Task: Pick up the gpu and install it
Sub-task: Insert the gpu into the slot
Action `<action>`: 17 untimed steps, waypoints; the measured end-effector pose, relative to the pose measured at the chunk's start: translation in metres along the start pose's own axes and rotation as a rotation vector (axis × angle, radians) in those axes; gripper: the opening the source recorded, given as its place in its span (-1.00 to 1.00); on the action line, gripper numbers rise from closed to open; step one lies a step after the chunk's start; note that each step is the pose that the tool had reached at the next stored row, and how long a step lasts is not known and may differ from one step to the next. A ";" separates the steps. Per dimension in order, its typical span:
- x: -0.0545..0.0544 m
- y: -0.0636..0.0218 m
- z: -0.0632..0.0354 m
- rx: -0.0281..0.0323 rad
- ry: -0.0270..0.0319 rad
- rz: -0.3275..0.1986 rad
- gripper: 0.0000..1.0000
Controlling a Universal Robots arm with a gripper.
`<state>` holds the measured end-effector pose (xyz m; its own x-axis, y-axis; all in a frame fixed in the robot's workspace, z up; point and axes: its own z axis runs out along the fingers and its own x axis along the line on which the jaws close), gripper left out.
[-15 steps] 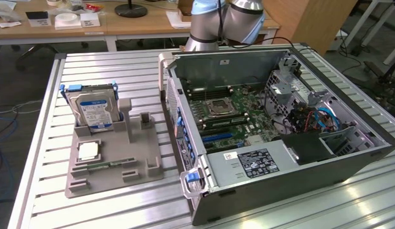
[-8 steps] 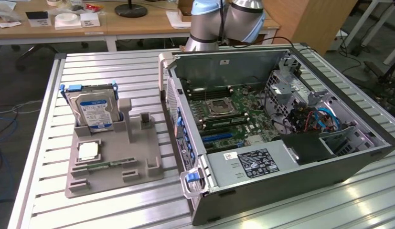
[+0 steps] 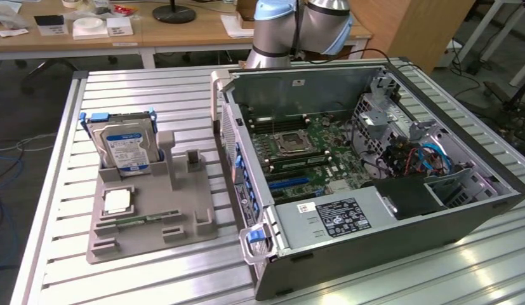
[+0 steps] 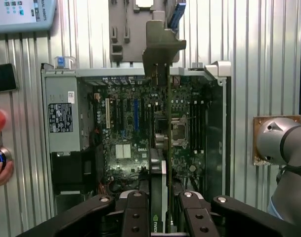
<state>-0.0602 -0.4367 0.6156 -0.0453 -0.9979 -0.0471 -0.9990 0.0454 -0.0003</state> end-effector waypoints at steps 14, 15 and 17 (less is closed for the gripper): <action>0.001 -0.0022 0.0162 0.0001 -0.0001 0.000 -0.46; 0.001 -0.0025 0.0180 0.0000 0.0000 0.000 -0.46; 0.001 -0.0031 0.0215 0.0000 0.0000 0.000 -0.46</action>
<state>-0.0571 -0.4367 0.5940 -0.0453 -0.9979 -0.0471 -0.9990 0.0453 -0.0003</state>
